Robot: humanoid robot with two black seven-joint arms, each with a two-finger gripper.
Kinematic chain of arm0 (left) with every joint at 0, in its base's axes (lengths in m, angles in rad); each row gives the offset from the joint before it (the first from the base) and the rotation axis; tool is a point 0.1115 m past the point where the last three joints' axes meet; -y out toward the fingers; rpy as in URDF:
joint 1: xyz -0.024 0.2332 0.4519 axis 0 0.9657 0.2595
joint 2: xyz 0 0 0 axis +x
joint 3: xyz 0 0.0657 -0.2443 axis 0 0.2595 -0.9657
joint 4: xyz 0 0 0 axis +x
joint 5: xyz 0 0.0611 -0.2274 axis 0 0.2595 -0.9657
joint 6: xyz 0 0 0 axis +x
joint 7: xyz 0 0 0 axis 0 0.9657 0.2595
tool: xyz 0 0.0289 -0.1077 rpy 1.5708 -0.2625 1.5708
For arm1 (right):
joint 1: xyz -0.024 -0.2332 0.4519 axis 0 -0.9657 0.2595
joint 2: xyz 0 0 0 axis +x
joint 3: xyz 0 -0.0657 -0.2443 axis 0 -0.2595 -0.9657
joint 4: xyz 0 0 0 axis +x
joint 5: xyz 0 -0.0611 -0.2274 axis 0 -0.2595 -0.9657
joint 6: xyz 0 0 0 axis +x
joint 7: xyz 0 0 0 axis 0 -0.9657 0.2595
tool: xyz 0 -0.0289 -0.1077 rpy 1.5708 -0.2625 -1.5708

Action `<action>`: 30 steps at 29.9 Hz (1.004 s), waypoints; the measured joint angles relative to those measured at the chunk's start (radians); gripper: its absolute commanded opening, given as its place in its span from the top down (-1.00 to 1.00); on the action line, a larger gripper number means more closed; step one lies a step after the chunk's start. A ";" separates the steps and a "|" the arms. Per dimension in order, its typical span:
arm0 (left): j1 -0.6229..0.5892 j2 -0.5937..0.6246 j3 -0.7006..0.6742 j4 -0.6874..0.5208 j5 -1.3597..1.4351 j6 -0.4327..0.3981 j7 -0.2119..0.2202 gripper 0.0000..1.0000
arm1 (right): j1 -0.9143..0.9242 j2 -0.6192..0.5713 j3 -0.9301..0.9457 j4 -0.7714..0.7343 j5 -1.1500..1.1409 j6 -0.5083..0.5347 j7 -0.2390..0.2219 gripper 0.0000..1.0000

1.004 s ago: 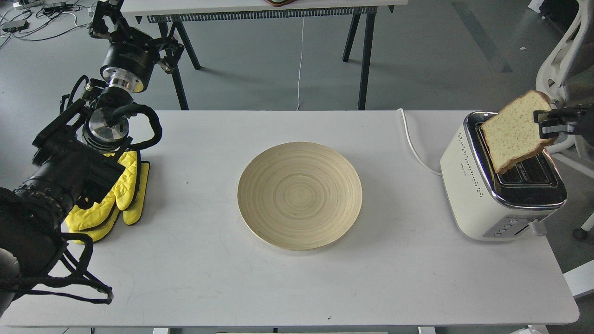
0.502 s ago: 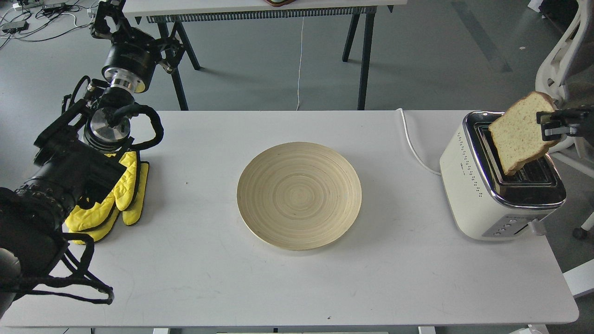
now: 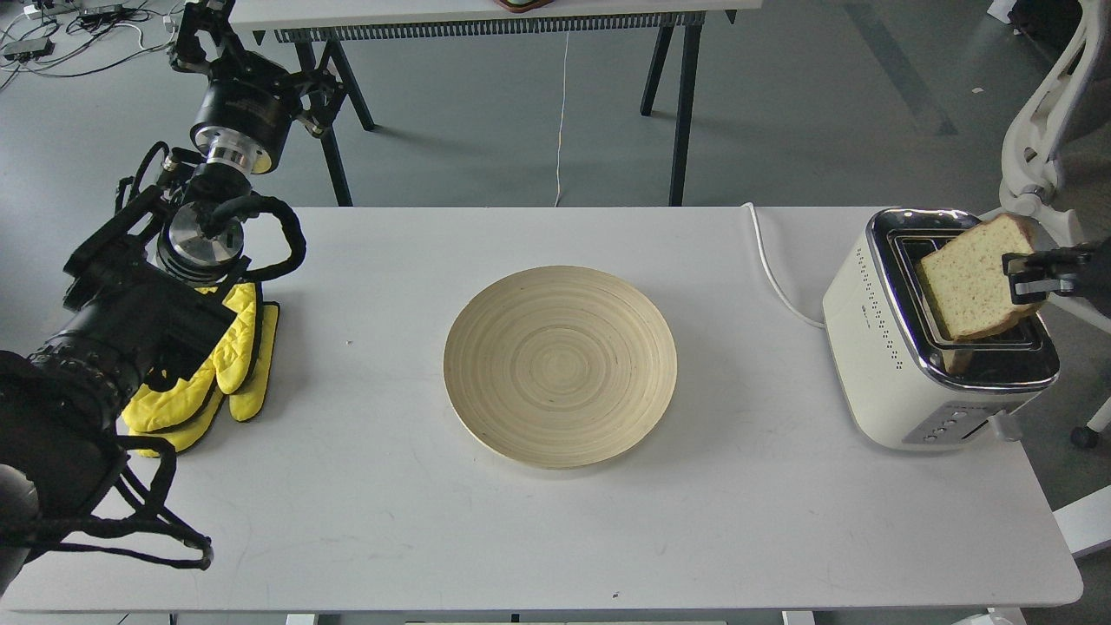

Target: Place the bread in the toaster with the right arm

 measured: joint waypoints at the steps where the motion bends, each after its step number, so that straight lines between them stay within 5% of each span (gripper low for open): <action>1: 0.000 0.000 0.000 0.000 0.000 0.000 0.000 -1.00 | -0.001 0.001 0.001 0.000 0.001 -0.002 0.000 -0.02; 4: 0.000 0.000 0.000 0.000 0.000 0.000 0.000 -1.00 | -0.002 0.001 0.004 0.000 0.006 -0.004 0.003 -0.99; 17: 0.003 -0.001 0.000 -0.003 0.000 0.000 0.000 -1.00 | 0.001 -0.010 0.230 -0.033 0.253 -0.011 0.018 -0.96; 25: 0.003 -0.001 0.001 -0.003 0.000 0.000 0.001 -1.00 | -0.052 0.112 0.425 -0.194 0.949 -0.028 0.146 -0.99; 30: 0.002 0.000 0.001 -0.003 0.000 0.000 0.002 -1.00 | -0.180 0.270 0.553 -0.393 1.272 -0.033 0.305 -0.99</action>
